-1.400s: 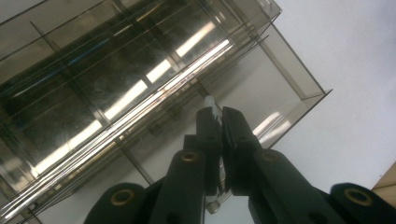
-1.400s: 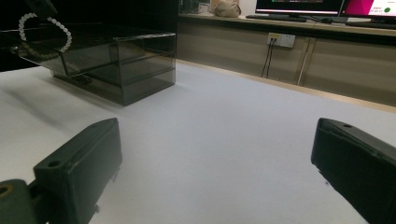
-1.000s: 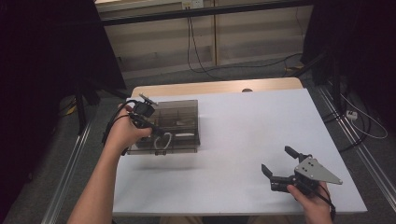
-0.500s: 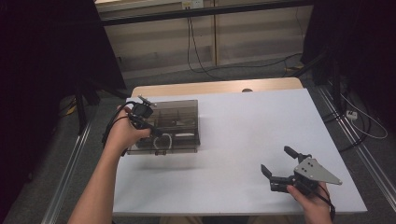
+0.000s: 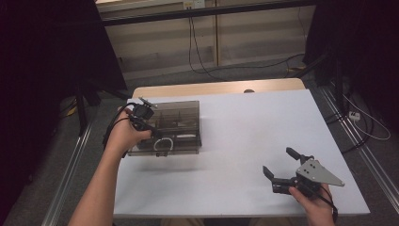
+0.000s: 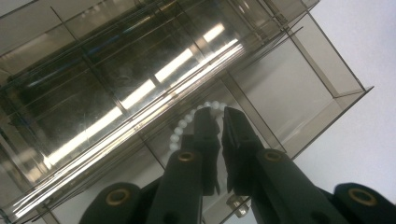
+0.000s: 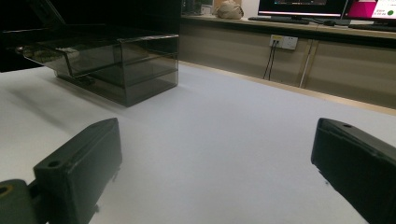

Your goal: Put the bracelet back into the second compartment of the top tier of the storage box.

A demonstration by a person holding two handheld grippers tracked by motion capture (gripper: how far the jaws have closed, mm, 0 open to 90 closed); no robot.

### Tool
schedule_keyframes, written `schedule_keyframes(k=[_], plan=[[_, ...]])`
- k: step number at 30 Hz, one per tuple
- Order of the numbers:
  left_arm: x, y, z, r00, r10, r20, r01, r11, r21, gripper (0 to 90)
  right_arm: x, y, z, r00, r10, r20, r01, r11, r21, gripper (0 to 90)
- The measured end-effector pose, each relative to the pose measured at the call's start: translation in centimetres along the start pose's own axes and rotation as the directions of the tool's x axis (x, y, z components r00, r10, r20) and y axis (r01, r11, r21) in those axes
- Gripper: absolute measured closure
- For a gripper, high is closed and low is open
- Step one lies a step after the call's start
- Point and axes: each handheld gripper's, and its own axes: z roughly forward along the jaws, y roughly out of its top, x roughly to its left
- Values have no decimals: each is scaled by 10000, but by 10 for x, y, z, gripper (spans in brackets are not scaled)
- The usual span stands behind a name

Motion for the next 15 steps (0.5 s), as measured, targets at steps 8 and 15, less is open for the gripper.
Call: schedule_keyframes(k=[8, 15], plan=[[-1, -3, -5, 9999, 32, 112, -31, 10000, -95, 850, 0, 0, 0, 10000, 6, -14, -6, 10000, 24, 13], [-5, -6, -10, 9994, 221, 282, -217, 9997, -143, 868, 1, 0, 0, 10000, -9, -4, 9, 10000, 17, 14]])
